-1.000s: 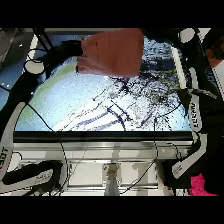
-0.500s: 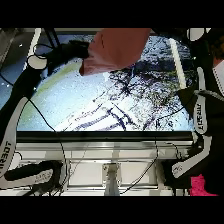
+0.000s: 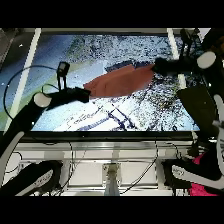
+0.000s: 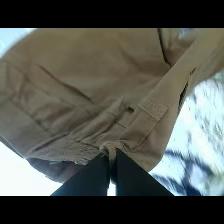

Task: Fold the clothes and pants, and hang the long-sleeved shirts on hangers.

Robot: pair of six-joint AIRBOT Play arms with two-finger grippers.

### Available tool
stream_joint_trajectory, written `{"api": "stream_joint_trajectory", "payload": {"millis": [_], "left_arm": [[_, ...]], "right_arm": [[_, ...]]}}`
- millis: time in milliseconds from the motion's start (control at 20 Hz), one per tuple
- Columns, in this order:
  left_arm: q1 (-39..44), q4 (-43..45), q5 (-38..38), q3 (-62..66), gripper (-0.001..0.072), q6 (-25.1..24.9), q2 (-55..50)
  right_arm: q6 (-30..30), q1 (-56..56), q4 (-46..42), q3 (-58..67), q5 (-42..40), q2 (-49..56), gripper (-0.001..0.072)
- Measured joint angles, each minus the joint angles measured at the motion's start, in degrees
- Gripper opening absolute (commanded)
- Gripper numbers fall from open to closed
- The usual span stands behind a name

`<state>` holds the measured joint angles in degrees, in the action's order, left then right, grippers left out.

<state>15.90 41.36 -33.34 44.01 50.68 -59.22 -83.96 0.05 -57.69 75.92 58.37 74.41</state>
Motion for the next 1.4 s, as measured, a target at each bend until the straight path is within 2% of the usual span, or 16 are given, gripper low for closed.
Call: {"api": "stream_joint_trajectory", "payload": {"millis": [400, 650, 850, 1100, 1400], "left_arm": [[7.67, 0.59, -3.82, -16.94, 0.0011, 7.93, 14.1], [9.35, 0.59, -0.79, -19.96, 0.0011, 10.36, 18.29], [9.62, 0.39, 8.13, -19.91, 0.0013, 12.31, 19.39], [9.7, 0.28, 20.26, -19.91, 0.0013, 14.75, 18.86], [9.7, -6.21, 32.98, -19.87, 0.0016, 15.37, 9.51]], "right_arm": [[-3.56, 0.0, -0.76, -31.71, 4.83, -25.14, 0.0007], [-3.67, 0.0, -0.81, -34.47, 4.59, -29.38, 0.0006], [-1.73, 0.22, -0.42, -26.25, 1.81, -21.49, 0.0006], [-0.26, 3.8, 0.31, -10.82, -3.52, -3.43, 0.0006], [-2.03, 8.63, 0.92, 1.09, -15.65, 13.9, 0.0008]]}}
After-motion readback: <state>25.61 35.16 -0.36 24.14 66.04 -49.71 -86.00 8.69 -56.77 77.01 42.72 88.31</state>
